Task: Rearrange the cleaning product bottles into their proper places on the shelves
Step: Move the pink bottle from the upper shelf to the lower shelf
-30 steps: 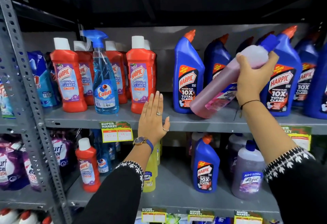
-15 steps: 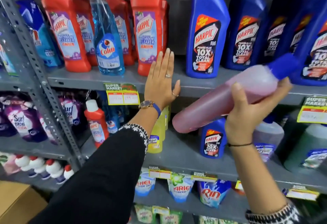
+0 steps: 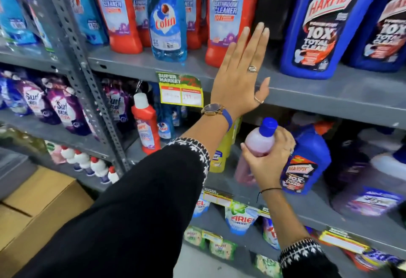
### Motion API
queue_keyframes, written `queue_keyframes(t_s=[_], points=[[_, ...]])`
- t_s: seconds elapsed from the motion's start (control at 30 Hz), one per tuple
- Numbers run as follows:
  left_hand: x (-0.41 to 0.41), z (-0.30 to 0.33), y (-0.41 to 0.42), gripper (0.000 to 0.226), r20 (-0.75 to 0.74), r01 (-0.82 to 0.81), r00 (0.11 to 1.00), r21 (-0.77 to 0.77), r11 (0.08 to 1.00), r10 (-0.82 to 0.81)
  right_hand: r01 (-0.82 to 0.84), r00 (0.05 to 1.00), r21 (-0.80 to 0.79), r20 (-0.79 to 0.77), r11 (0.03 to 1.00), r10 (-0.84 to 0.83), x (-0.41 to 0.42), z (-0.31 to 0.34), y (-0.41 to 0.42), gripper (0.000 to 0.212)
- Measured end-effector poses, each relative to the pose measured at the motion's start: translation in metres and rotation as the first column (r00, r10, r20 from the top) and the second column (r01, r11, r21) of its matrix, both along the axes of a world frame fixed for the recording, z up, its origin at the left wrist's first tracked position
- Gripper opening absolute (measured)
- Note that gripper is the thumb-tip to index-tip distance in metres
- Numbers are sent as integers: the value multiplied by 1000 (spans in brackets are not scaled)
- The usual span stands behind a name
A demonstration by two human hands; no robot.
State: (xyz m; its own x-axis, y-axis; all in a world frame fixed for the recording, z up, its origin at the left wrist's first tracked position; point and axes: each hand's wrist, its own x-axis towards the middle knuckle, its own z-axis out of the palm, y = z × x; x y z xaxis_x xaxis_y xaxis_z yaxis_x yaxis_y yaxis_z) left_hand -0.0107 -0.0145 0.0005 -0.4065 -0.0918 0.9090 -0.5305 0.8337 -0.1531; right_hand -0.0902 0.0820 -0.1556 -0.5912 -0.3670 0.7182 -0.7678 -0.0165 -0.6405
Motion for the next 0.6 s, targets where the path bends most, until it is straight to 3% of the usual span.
queue_keyframes(t_s=[0.3, 0.6], points=[[0, 0, 0, 70, -4, 15, 1000, 3, 1000, -15, 65, 992, 109, 100, 992, -76, -10, -28, -25, 81], [0, -1, 1, 67, 2, -6, 1000, -1, 1000, 6, 61, 992, 202, 92, 978, -81, -7, -33, -20, 83]])
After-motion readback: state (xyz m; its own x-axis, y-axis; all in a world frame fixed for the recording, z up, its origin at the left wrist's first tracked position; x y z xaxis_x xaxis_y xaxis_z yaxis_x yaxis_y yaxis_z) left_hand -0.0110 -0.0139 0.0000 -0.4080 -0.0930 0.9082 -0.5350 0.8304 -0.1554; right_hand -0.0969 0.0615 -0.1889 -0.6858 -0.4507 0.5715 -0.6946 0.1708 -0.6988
